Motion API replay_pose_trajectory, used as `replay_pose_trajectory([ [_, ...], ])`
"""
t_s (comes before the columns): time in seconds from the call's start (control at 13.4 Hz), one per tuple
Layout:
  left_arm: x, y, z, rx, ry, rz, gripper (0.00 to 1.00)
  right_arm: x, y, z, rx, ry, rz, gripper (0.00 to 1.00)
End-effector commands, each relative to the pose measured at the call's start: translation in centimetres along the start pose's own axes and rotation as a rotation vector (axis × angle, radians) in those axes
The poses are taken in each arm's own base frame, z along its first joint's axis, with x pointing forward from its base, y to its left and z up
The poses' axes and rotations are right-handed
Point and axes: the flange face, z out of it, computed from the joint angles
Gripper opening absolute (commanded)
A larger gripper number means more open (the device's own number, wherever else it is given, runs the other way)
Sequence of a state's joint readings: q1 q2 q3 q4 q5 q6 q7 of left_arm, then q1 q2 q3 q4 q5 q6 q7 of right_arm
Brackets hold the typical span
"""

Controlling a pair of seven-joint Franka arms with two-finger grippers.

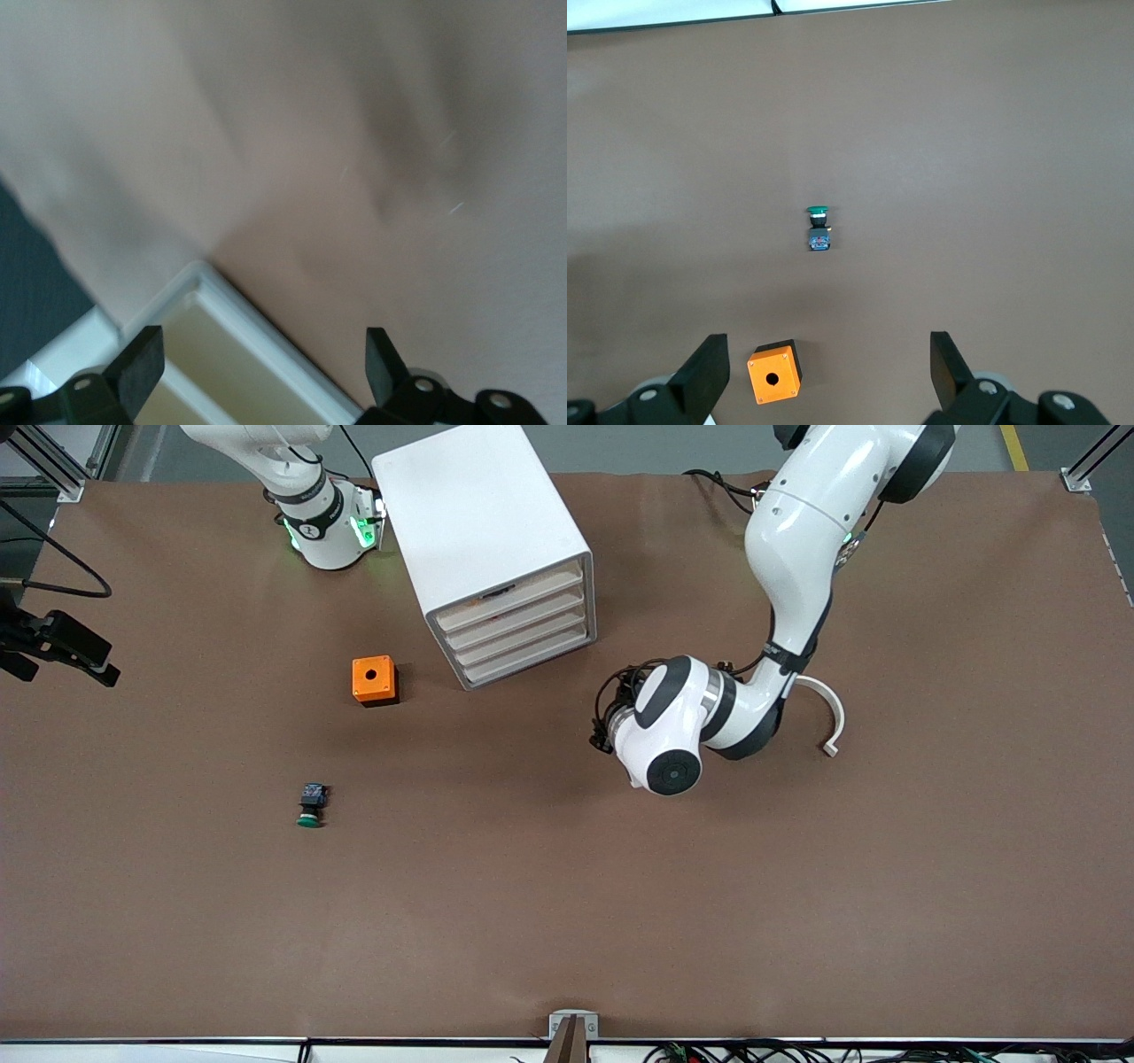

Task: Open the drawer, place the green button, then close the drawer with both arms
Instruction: 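Grasp the drawer handle with the left gripper while the right gripper reaches out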

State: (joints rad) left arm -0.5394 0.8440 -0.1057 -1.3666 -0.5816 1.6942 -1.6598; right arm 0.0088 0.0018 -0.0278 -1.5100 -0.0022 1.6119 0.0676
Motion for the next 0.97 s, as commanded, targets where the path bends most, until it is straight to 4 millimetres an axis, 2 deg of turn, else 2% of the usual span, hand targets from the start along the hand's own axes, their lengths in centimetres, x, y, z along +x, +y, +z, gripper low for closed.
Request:
replay_pose_trajectory([
  [0.0, -0.3, 1.4, 0.7, 0.012, -0.15, -0.198, 1.0, 0.0, -0.1, 0.0, -0.005, 0.005, -0.009, 1.0],
  [0.15, 0.0, 2.1, 1.8, 0.062, -0.257, -0.345, 1.0, 0.4, -0.2, 0.8, -0.009, -0.007, -0.012, 1.0],
  [0.22, -0.7, 2.3, 3.4, 0.097, -0.294, -0.378, 1.0, 0.5, -0.4, 1.1, -0.016, -0.011, -0.017, 1.0],
  [0.3, -1.2, 2.4, 4.2, 0.121, -0.33, -0.408, 1.0, 0.5, -0.5, 1.1, -0.015, -0.012, -0.018, 1.0],
  [0.45, -1.2, 2.6, 3.8, 0.154, -0.376, -0.532, 1.0, 0.5, -0.5, 1.0, -0.013, -0.01, -0.018, 1.0],
  [0.6, -1.7, 2.4, 4.3, 0.177, -0.366, -0.605, 0.98, 0.7, -0.5, 1.3, -0.012, -0.013, -0.012, 1.0],
  [0.74, -1.7, 2.2, 5.7, 0.232, -0.375, -0.619, 0.77, 0.8, -0.6, 1.6, -0.008, -0.018, -0.012, 1.0],
  [0.82, -2.4, 2.0, 6.5, 0.258, -0.389, -0.623, 0.66, 0.8, -0.6, 1.7, -0.006, -0.02, -0.012, 1.0],
  [0.89, -3.0, 1.8, 7.4, 0.272, -0.378, -0.639, 0.63, 0.9, -0.5, 1.9, -0.011, -0.022, -0.012, 1.0],
])
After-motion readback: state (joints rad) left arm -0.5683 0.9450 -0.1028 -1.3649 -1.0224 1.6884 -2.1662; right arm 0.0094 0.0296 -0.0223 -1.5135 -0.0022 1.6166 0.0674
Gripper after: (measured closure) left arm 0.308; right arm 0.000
